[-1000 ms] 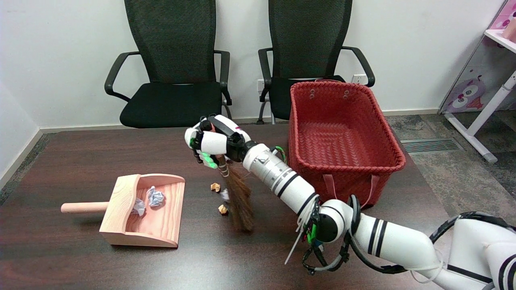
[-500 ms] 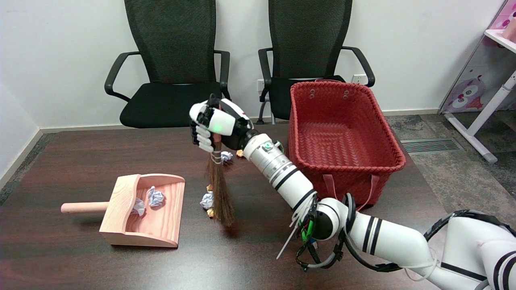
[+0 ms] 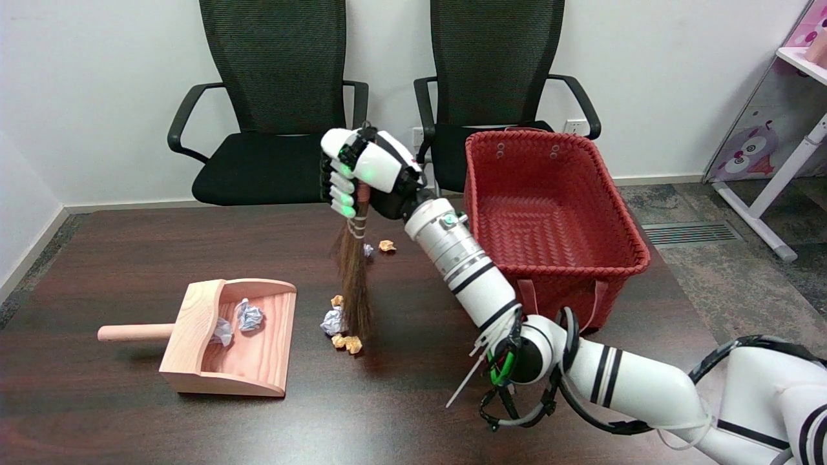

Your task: Sweep the paper ball into the dustpan.

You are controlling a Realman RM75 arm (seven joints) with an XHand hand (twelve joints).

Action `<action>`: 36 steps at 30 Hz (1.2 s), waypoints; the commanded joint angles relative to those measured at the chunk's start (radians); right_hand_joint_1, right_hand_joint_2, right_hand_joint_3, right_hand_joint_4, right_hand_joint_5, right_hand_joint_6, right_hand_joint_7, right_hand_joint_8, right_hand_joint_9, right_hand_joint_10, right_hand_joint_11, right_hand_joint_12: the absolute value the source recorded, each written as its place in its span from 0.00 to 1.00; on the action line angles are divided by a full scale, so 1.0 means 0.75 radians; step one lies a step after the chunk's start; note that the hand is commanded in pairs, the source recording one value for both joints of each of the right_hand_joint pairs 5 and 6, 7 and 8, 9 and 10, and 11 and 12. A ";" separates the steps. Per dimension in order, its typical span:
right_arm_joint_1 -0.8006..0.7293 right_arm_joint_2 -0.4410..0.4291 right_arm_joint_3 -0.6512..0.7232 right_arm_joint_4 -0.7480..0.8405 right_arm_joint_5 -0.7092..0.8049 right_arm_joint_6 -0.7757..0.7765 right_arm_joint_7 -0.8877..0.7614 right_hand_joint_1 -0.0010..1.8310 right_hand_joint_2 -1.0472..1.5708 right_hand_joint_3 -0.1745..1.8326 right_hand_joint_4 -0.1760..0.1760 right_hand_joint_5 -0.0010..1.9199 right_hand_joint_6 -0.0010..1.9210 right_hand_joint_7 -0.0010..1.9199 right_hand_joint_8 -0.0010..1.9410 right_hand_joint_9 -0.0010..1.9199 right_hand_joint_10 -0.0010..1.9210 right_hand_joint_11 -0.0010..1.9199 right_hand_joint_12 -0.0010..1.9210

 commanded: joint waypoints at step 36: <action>-0.503 -0.255 0.396 -0.406 -0.922 0.505 -0.716 0.43 0.88 0.71 0.61 1.00 1.00 1.00 0.99 1.00 1.00 1.00 1.00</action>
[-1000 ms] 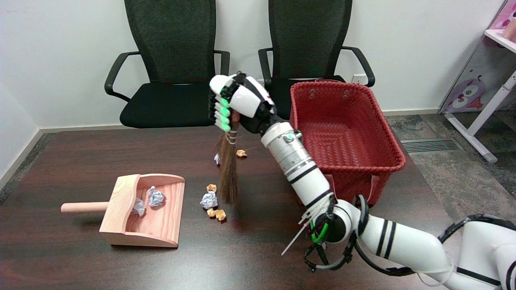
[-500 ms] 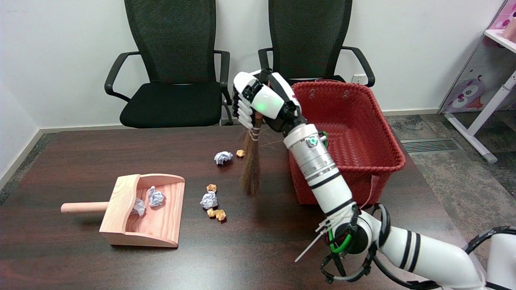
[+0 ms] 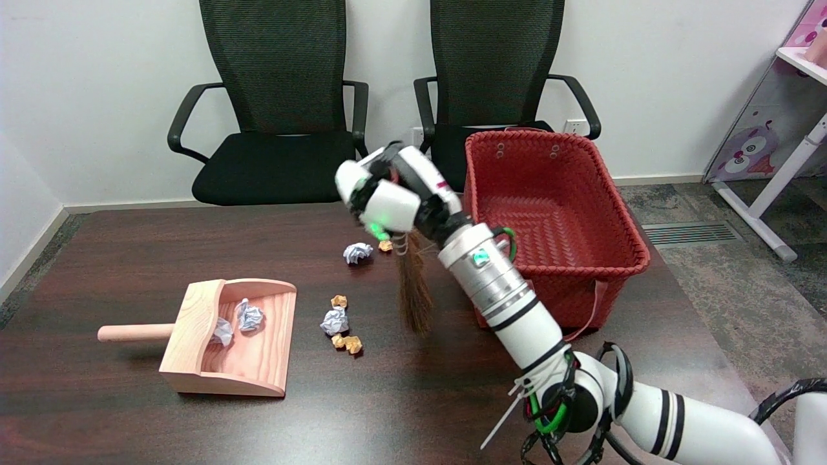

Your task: Sweep the paper ball into the dustpan.

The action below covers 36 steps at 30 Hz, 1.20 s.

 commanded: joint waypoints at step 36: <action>-0.042 -1.035 0.676 0.150 -1.425 1.281 0.007 0.48 0.88 0.73 0.61 1.00 1.00 1.00 0.99 1.00 1.00 1.00 1.00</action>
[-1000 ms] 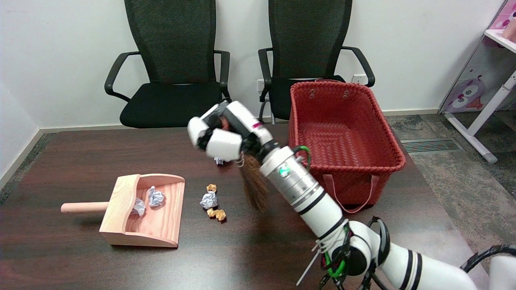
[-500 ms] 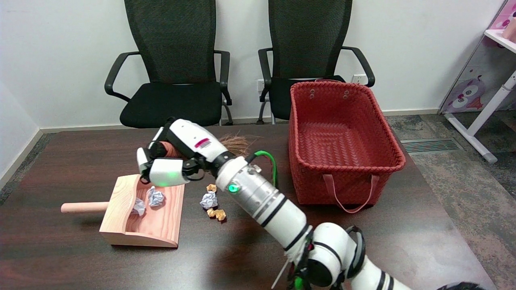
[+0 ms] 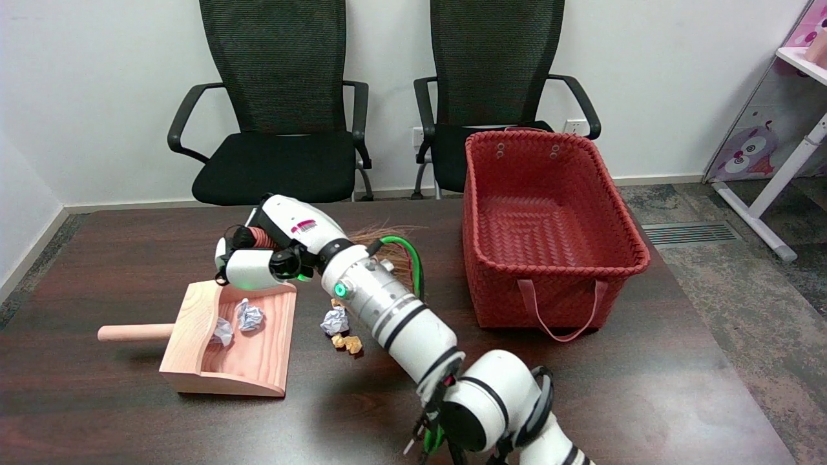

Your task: Sweep the paper ball into the dustpan.

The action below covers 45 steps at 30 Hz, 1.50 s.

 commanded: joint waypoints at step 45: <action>0.407 0.058 -0.356 0.852 0.975 -0.723 0.867 0.43 0.71 0.96 0.53 1.00 1.00 1.00 0.99 1.00 1.00 1.00 1.00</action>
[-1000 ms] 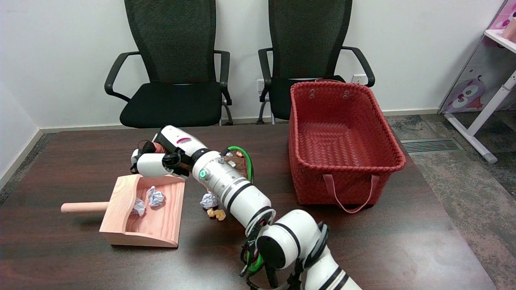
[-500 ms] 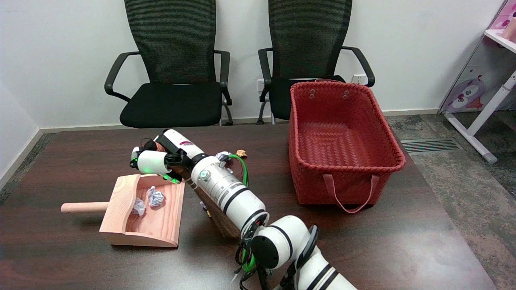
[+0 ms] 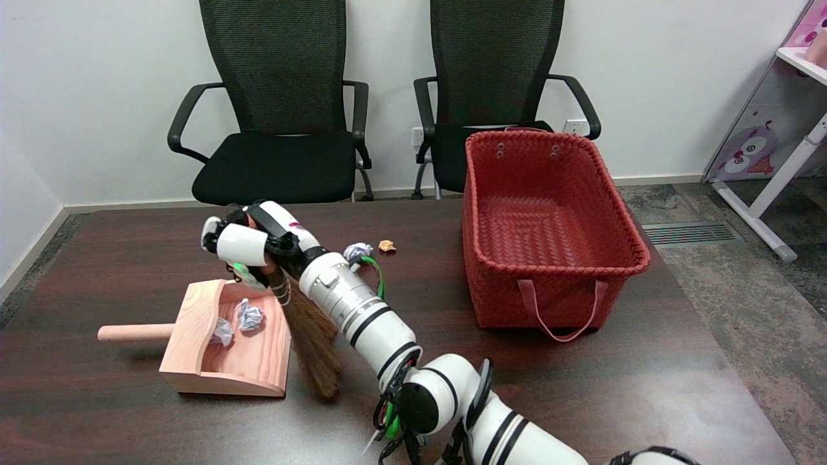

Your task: Sweep the paper ball into the dustpan.

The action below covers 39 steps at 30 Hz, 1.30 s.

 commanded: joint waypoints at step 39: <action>0.168 0.566 -0.464 -0.239 0.645 -0.584 0.573 0.45 0.75 0.84 0.51 1.00 1.00 1.00 0.99 1.00 1.00 1.00 1.00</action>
